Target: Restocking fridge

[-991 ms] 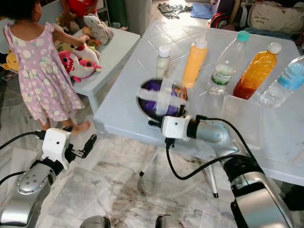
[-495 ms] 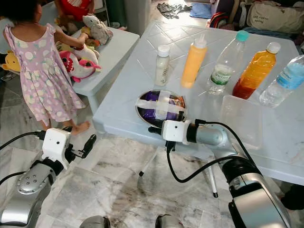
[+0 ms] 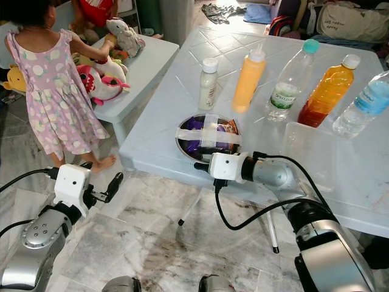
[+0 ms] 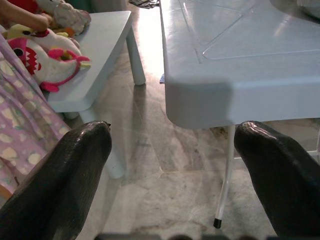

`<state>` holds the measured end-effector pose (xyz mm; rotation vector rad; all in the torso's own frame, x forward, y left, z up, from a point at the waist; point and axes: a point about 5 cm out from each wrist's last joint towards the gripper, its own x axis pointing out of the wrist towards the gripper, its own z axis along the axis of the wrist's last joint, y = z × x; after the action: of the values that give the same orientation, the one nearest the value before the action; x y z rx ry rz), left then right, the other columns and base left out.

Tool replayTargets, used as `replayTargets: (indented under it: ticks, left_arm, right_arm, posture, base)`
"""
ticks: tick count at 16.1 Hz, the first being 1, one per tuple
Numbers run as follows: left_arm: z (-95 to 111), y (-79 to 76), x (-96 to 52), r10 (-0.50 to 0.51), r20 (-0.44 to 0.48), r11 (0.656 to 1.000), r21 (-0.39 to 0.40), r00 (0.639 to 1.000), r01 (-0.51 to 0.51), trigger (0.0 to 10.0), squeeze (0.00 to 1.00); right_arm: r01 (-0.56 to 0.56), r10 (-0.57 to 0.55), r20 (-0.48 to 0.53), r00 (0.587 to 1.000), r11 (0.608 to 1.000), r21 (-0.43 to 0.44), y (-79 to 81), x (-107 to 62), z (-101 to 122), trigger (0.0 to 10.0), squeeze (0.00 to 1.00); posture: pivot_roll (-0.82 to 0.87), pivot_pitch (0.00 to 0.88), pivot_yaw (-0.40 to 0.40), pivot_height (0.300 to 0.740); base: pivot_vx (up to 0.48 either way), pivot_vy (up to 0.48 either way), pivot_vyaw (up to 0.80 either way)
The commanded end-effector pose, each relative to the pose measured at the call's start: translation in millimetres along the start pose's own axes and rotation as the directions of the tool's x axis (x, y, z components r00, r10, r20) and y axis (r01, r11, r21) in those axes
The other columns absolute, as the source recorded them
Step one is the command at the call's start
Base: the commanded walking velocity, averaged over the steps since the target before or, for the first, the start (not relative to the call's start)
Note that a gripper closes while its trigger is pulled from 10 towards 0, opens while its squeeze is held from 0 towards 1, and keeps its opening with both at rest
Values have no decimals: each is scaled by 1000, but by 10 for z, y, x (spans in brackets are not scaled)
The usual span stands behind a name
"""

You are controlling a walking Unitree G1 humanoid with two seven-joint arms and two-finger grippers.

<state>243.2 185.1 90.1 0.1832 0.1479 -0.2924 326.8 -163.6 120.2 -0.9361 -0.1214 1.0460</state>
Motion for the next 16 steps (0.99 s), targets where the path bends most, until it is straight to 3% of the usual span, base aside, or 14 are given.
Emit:
replayTargets:
  ticks: [1,6,11,14,15,16]
  left_arm:
    - [36,-2,-5,2,8,1000,13,1000,-2,10000,0]
    - [37,-15,19,0,11,1000,8,1000,0,10000,0]
    - [34,-41,46,-8,13,1000,4,1000,8,10000,0]
    - [29,-50,61,-10,13,1000,3,1000,10,10000,0]
    - [29,-49,63,-10,14,1000,3,1000,10,10000,0]
    - [29,-42,68,-9,15,1000,3,1000,9,10000,0]
  right_arm:
    - [83,-84,-50,995,996,-11,-163,-75,-36,10000,1000]
    - [262,-253,-179,951,965,26,-307,-260,-190,10000,1000]
    - [312,-302,-142,943,948,59,-332,-254,-142,10000,1000]
    - [400,-385,-112,916,893,205,-407,-197,-76,10000,969]
    - [425,-412,-103,905,873,241,-424,-189,-55,10000,541]
    - [448,-446,-81,891,842,301,-435,-169,-17,10000,212]
  posture:
    - [92,106,-4,740]
    - [85,105,-6,740]
    - [74,94,-7,740]
    - [71,86,-9,740]
    - [70,83,-10,740]
    - [67,83,-11,740]
  base:
    - [0,0,0]
    - [0,0,0]
    - [0,0,0]
    - [0,0,0]
    - [0,0,0]
    - [0,0,0]
